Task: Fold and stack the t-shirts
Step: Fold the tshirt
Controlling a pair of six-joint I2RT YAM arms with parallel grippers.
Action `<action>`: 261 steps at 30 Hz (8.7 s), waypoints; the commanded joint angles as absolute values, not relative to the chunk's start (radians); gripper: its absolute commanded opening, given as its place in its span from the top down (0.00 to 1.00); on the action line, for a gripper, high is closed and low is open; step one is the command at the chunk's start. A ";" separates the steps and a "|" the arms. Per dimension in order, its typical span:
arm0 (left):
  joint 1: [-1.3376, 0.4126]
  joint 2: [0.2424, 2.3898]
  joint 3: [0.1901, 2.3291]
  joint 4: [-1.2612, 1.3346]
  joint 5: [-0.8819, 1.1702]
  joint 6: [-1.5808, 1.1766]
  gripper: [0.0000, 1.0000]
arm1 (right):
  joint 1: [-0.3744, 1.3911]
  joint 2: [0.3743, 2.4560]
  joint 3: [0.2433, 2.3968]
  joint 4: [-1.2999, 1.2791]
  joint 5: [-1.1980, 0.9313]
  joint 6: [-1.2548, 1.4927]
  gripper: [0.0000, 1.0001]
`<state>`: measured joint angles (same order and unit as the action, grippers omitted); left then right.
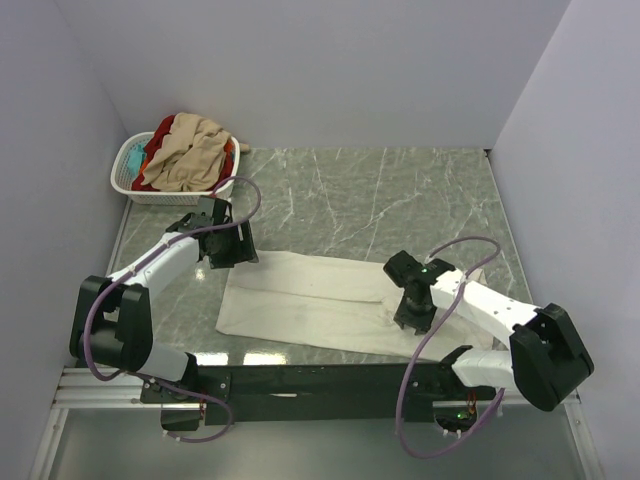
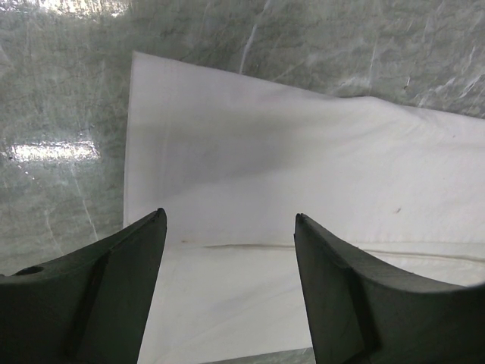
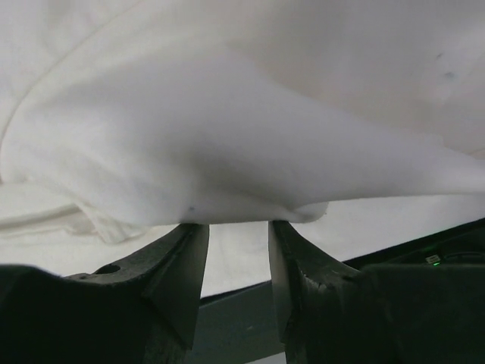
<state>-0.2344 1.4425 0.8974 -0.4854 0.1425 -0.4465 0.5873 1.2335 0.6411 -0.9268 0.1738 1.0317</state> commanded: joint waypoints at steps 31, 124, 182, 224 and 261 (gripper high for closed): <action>-0.232 1.430 0.890 -0.459 0.160 -0.425 0.26 | 0.486 1.035 0.638 -0.850 0.135 0.910 0.59; -0.227 1.470 0.942 -0.469 0.179 -0.426 0.26 | 0.621 1.374 0.926 -0.991 -0.117 0.814 0.74; -0.087 1.839 1.075 -0.391 0.110 -0.600 0.25 | -0.301 1.514 0.913 -0.551 -0.141 0.485 0.51; -0.132 1.804 1.242 -0.410 0.120 -0.543 0.19 | -0.276 1.649 1.178 -0.577 -0.081 0.454 0.46; -0.887 1.738 1.152 -0.256 0.152 -0.541 0.32 | 0.218 0.790 0.517 -0.775 -0.029 0.905 0.50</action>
<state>-0.8749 1.7302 1.1076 -0.2745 0.1772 -0.5392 0.2070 0.8150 0.5331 -0.7498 -0.0620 0.8791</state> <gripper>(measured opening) 0.688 0.498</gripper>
